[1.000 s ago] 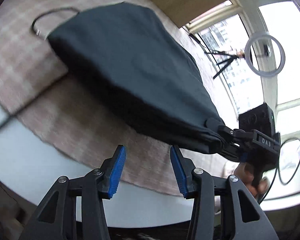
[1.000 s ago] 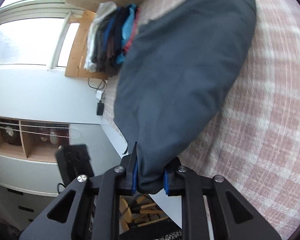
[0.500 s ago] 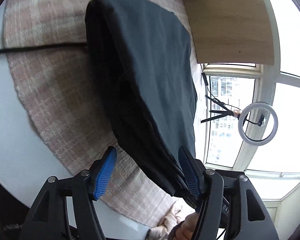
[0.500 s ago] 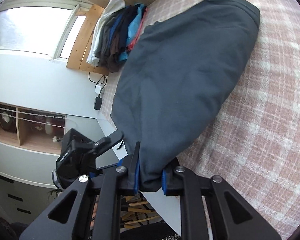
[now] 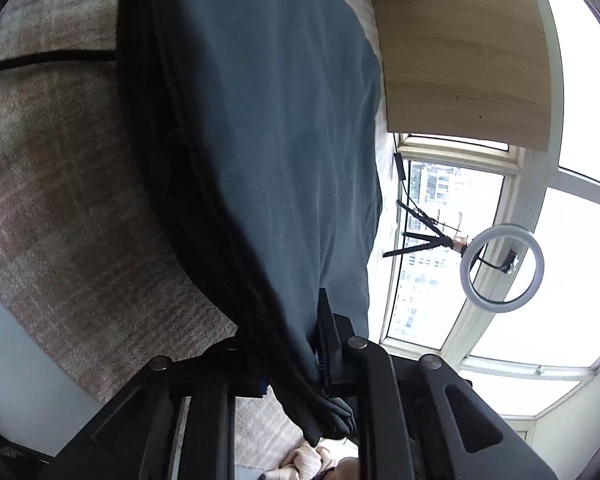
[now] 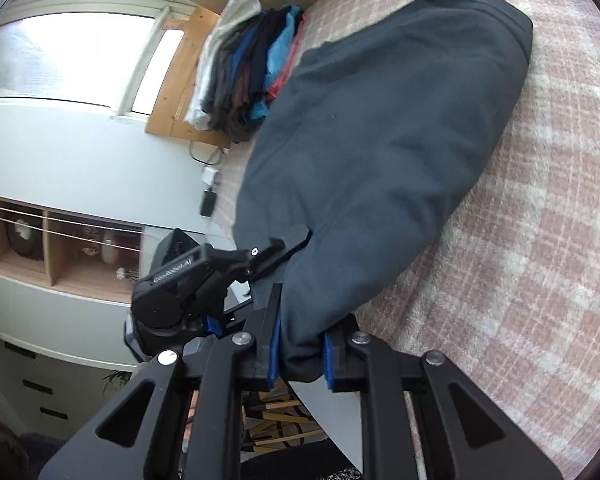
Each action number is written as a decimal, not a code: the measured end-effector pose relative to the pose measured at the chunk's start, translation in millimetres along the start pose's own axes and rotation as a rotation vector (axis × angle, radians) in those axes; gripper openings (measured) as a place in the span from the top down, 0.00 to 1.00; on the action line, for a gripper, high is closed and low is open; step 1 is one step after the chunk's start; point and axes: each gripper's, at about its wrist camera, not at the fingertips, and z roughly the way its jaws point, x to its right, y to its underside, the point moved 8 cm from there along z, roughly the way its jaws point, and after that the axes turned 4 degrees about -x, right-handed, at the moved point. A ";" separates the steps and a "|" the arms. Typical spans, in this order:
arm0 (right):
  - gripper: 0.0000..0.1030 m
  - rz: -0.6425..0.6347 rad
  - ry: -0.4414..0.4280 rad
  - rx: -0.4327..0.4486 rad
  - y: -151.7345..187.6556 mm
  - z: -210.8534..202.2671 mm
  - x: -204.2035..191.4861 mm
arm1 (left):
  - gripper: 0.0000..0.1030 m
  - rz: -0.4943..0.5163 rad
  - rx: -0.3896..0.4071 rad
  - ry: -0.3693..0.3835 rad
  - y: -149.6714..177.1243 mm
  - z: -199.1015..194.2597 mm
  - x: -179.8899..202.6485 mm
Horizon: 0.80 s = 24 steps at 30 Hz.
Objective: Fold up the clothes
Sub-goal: 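Lift the sweatpants bundle with both grippers and carry it toward the clothes stack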
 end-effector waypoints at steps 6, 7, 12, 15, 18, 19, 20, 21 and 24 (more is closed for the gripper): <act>0.43 0.145 -0.015 0.113 -34.0 -23.4 43.6 | 0.88 0.025 0.007 -0.021 -1.8 -4.2 7.0; 0.42 0.167 -0.001 0.114 -43.5 -20.3 52.6 | 0.88 0.028 0.007 -0.023 -1.7 -4.8 8.0; 0.42 0.255 -0.060 0.115 -83.9 -0.3 78.8 | 0.90 0.039 0.009 -0.016 -4.3 -8.0 16.6; 0.43 0.278 -0.119 0.147 -100.1 5.2 76.8 | 0.91 0.060 0.018 -0.021 -5.9 -8.2 24.2; 0.90 0.278 -0.140 0.148 -107.2 13.7 65.8 | 0.92 0.061 0.021 -0.019 -8.4 -9.5 28.8; 0.91 0.255 -0.134 0.162 -109.3 9.4 56.6 | 0.92 0.059 0.021 -0.014 -9.6 -10.9 30.8; 0.92 0.231 -0.128 0.177 -111.4 5.0 47.3 | 0.93 0.056 0.021 -0.003 -11.0 -12.8 34.6; 0.92 0.203 -0.119 0.192 -113.6 -0.6 36.7 | 0.93 0.054 0.020 0.008 -12.4 -14.7 38.4; 0.93 0.116 -0.089 0.226 -123.3 -23.5 -5.9 | 0.93 0.054 0.011 0.057 -14.9 -23.4 56.8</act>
